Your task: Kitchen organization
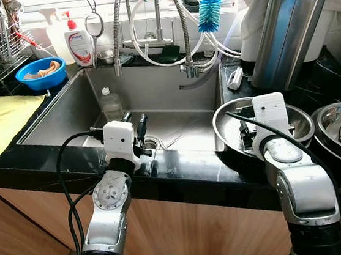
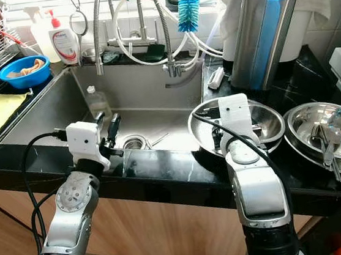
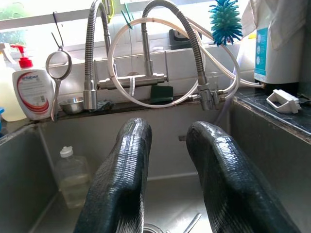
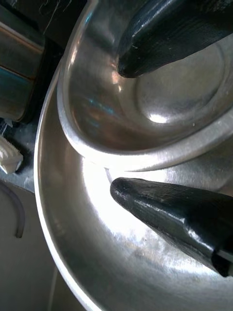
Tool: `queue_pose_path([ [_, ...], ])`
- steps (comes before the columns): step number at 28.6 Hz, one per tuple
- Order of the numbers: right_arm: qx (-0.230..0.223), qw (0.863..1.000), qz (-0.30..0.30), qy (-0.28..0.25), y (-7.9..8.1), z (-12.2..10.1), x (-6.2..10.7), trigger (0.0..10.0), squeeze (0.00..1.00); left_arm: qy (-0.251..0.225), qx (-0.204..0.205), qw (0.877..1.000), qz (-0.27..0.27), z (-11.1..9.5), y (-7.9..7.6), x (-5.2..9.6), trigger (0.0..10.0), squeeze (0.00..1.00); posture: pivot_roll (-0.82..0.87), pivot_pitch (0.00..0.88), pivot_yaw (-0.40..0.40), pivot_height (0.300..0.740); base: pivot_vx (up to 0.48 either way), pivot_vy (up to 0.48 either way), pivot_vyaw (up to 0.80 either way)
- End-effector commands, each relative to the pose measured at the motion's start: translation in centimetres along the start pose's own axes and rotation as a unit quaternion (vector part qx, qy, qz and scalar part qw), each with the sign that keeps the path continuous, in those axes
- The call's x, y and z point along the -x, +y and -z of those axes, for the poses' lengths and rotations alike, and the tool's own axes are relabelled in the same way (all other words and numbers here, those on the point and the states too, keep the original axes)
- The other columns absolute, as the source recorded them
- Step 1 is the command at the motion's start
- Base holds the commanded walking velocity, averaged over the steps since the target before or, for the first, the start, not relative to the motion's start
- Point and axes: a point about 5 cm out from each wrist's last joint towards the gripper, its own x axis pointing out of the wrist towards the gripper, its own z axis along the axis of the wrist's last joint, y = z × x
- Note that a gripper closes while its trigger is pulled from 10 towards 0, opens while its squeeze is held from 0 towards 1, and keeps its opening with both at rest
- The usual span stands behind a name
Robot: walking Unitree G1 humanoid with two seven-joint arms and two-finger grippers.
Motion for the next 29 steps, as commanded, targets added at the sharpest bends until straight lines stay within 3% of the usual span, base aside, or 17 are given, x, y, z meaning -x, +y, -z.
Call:
queue_pose_path([
  [1, -0.007, 1.0, 0.001, -0.002, -0.1, -0.2, 0.0, 0.0, 0.0, 0.006, 0.003, 1.0, 0.002, 0.1, 0.1, -0.1, 10.0, 0.0, -0.12, 0.0, 0.023, 0.74, 0.0, 0.0, 0.0],
  [26, -0.021, 1.0, -0.003, -0.023, -0.3, -1.1, -0.4, 0.0, 0.0, 0.01, 0.0, 1.0, 0.012, 0.2, 0.1, -0.2, 10.0, 0.0, -0.11, 0.0, 0.021, 0.74, 0.0, 0.0, 0.0],
  [29, -0.044, 0.997, 0.01, -0.063, -0.6, -2.3, -0.2, 0.0, 0.0, 0.009, 0.0, 1.0, 0.011, 0.2, 0.1, -0.2, 10.0, 0.0, -0.11, 0.0, 0.021, 0.74, 0.0, 0.0, 0.0],
])
